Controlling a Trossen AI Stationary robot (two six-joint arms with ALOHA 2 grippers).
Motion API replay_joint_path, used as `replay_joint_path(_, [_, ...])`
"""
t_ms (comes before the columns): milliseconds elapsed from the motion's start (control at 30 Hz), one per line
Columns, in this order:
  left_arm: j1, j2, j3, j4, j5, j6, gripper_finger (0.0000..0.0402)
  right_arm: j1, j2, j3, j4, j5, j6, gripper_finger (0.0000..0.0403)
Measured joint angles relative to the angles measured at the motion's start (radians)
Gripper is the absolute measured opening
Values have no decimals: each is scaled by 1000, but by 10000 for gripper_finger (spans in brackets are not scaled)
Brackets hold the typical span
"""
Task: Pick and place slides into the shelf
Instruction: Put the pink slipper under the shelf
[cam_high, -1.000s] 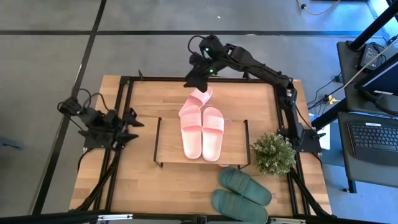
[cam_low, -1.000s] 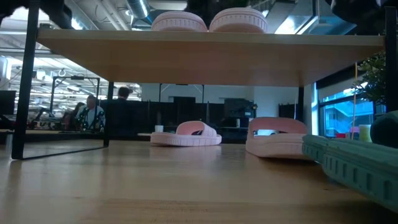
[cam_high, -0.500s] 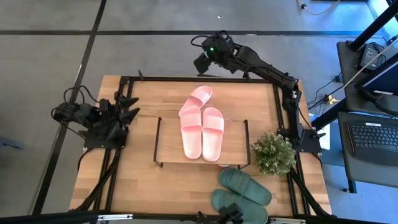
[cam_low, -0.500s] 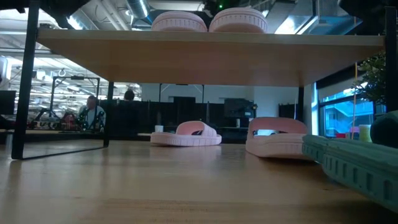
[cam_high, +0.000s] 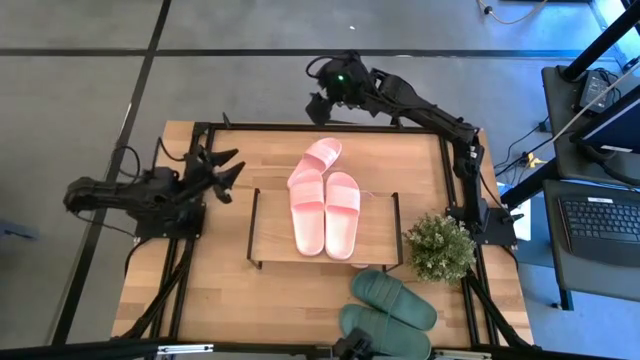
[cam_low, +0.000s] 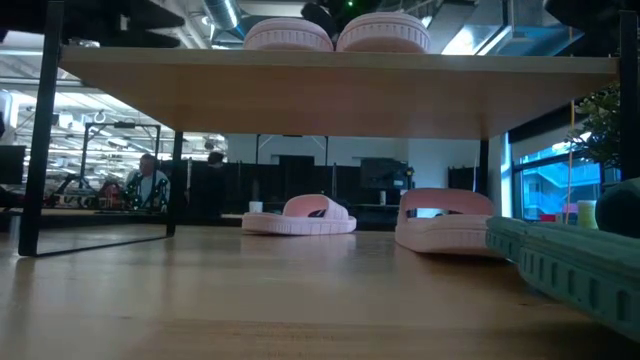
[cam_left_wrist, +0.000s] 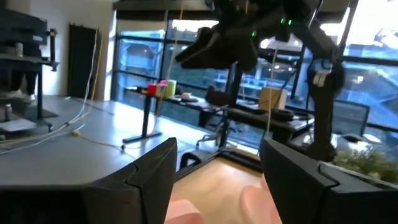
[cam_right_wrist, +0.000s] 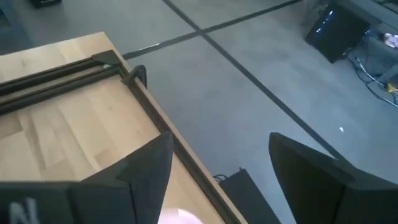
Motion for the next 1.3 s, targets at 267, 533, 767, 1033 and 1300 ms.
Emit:
replay_joint_path(267, [216, 133, 7, 24, 235, -87, 221, 36, -18, -52, 177, 1, 8, 265])
replay_joint_path(533, [367, 224, 66, 26, 475, -90, 221, 27, -63, -310, 411, -121, 0, 265])
replay_joint_path(767, [450, 262, 99, 18, 549, -91, 221, 19, -358, -718, 611, -127, 54, 265])
replay_joint_path(1033, [562, 458, 245, -52, 687, -87, 221, 19, -712, -1103, 723, -128, 94, 265])
replay_joint_path(1300, [713, 755, 542, -362, 823, -68, 221, 17, -870, -1264, 783, -127, 101, 265])
